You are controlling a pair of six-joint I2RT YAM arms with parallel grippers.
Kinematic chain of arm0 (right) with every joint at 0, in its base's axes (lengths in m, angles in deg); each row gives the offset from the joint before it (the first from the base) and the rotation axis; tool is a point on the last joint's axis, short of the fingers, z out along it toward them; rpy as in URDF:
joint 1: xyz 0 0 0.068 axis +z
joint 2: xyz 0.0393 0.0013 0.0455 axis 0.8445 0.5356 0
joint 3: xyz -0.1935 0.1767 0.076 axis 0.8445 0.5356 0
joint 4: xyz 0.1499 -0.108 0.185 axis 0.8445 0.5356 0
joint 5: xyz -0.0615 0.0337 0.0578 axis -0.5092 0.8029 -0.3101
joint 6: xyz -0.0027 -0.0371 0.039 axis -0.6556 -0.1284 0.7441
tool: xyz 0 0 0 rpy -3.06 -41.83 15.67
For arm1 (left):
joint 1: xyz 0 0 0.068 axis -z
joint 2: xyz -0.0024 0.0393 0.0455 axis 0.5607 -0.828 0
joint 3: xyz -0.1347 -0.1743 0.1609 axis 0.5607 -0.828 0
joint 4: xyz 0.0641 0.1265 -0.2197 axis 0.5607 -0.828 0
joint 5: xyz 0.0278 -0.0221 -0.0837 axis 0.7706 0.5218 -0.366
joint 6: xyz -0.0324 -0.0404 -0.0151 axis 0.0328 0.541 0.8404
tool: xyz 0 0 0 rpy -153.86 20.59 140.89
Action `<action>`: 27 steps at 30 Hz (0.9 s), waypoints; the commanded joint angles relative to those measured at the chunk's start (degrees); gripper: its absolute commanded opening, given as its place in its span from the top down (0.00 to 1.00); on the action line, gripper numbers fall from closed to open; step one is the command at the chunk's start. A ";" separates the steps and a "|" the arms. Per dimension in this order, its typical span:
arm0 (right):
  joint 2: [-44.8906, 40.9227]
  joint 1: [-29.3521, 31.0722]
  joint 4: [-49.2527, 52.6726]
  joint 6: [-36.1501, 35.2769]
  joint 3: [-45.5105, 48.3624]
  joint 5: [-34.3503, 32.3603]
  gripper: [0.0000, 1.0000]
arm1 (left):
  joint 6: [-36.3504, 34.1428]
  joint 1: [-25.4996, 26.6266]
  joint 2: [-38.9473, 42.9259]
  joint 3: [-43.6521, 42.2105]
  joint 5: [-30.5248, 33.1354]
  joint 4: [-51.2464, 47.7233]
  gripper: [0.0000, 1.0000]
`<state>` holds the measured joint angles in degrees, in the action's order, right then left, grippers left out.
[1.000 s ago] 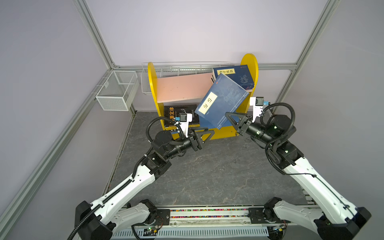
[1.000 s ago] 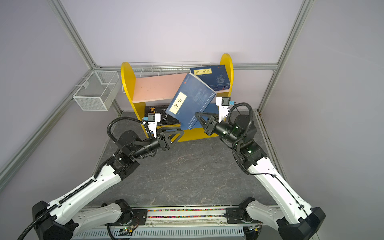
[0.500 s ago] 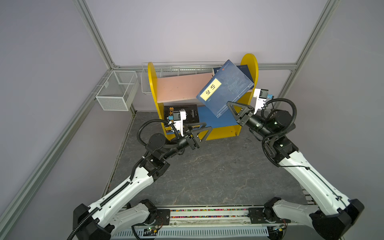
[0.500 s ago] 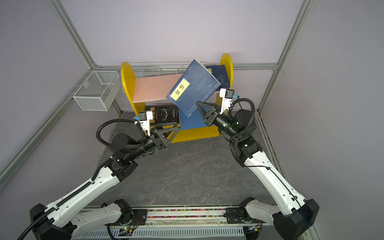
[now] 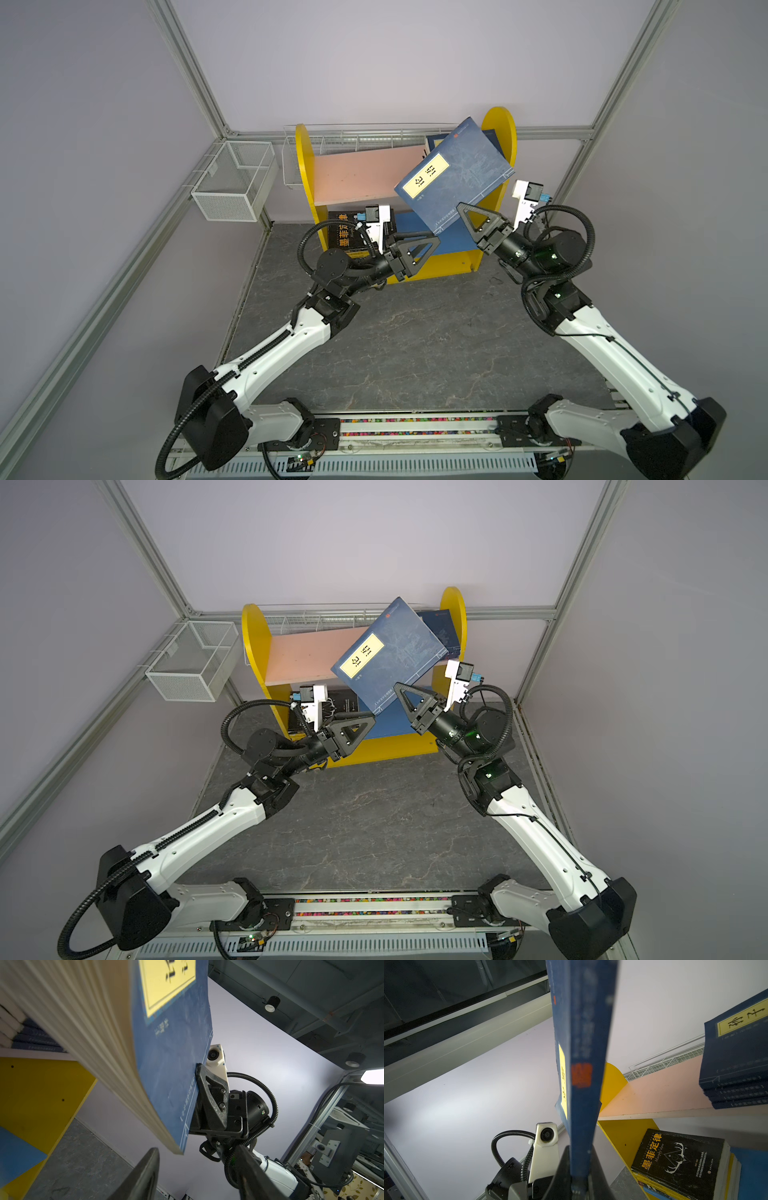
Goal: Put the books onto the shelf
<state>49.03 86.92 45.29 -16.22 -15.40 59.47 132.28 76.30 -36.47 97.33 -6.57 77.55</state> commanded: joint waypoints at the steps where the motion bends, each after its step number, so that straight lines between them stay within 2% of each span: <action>1: -2.12 0.30 -4.47 1.61 1.51 -0.62 0.92 | 3.22 -0.27 -0.82 3.14 -2.39 6.17 0.63; 5: -2.34 0.47 -5.22 2.39 3.00 -1.20 0.92 | 4.01 -0.27 -1.02 3.73 -1.68 7.58 0.89; 9: -2.30 0.58 -5.38 2.65 4.07 -1.32 0.92 | 4.87 -0.27 -1.13 4.56 -0.67 7.89 1.00; 19: -4.28 0.84 -2.29 2.32 7.69 -2.42 0.92 | 6.75 -0.45 -0.48 4.66 2.04 10.82 1.00; 22: -4.84 1.00 -2.22 2.49 8.55 -2.24 0.92 | 8.46 -0.49 -1.30 5.03 1.25 12.91 0.82; 27: -5.47 1.15 -1.61 2.23 8.95 -2.54 0.92 | 9.48 -0.45 -2.13 5.39 0.37 13.30 0.84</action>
<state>45.09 87.66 44.70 -13.91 -6.77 56.19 139.84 75.86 -38.00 101.46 -5.83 87.51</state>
